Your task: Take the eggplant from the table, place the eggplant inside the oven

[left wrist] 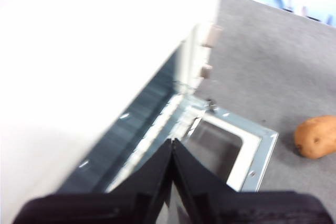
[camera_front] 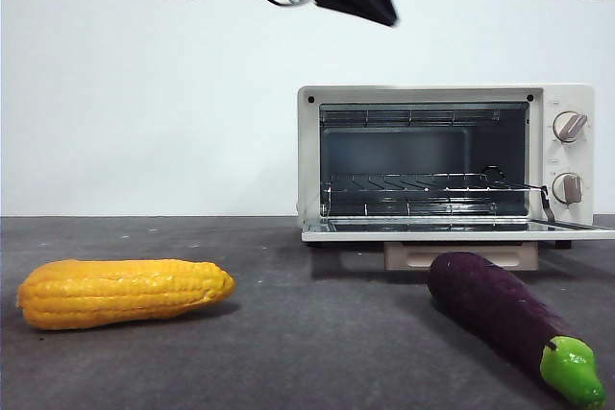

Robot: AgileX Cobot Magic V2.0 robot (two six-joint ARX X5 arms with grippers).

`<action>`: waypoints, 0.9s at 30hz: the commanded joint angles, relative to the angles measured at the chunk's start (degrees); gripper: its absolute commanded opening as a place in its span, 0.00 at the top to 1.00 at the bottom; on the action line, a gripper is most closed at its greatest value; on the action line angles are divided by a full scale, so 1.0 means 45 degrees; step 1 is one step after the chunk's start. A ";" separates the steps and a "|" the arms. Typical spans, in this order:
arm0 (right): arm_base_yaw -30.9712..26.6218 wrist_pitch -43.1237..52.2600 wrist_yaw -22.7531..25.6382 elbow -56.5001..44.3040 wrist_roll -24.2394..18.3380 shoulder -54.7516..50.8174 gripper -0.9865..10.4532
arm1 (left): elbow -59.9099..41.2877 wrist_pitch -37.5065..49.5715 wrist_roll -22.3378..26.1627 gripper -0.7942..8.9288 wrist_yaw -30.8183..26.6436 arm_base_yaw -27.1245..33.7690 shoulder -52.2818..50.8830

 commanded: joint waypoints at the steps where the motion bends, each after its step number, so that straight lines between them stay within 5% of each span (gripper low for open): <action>1: 0.0015 -0.0029 -0.0039 0.0039 -0.0107 0.0073 0.42 | -0.0121 -0.0665 -0.0185 0.92 -0.0039 0.0593 -0.0806; 18: 0.0015 -0.0301 -0.0044 0.0039 -0.0107 0.0155 0.42 | -0.0121 -0.3623 -0.0165 0.92 0.0015 0.3512 -0.5931; 27: 0.0019 -0.0306 -0.0044 0.0039 -0.0102 0.0155 0.42 | -0.0155 -0.5027 0.0136 0.92 0.1413 0.4177 -0.7883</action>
